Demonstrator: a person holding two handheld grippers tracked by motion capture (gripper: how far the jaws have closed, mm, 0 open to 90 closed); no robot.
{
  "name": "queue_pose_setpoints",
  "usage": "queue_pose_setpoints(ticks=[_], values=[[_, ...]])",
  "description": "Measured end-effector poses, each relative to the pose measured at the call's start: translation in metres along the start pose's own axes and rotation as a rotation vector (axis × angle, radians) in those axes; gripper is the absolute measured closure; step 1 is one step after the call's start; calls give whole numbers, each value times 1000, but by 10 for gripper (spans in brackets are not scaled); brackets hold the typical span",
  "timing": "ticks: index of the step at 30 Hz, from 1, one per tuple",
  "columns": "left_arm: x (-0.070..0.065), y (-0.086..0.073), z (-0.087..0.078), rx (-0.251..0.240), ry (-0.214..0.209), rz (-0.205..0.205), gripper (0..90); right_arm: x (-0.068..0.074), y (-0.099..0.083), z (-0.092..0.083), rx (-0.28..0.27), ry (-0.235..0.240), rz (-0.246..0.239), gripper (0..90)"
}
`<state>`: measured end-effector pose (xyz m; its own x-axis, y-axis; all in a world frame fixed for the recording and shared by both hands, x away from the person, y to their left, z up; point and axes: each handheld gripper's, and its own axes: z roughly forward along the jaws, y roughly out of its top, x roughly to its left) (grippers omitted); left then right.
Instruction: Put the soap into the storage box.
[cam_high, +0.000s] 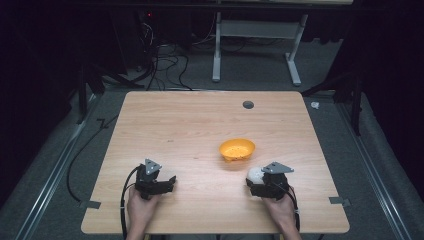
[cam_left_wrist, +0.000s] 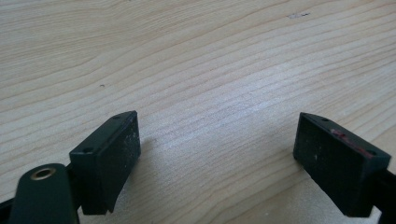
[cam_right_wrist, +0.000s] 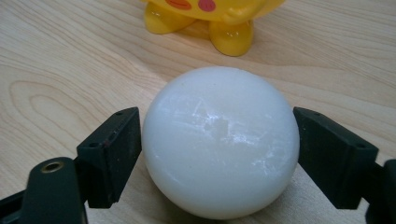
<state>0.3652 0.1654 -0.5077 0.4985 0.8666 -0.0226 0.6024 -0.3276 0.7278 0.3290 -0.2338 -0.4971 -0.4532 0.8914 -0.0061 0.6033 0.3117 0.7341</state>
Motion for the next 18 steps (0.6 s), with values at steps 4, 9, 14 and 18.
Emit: queue_pose_setpoints(ticks=[4,9,14,18], values=[[0,0,0,-2,0,0,152,-1,-1,3,11,-5,-7,223],[0,0,0,0,1,-1,152,0,-1,3,7,-4,-13,231],[0,0,0,-2,0,-1,152,1,-1,2,8,-1,-17,234],[0,0,0,-2,1,-1,152,1,-1,0,-2,6,-18,234]])
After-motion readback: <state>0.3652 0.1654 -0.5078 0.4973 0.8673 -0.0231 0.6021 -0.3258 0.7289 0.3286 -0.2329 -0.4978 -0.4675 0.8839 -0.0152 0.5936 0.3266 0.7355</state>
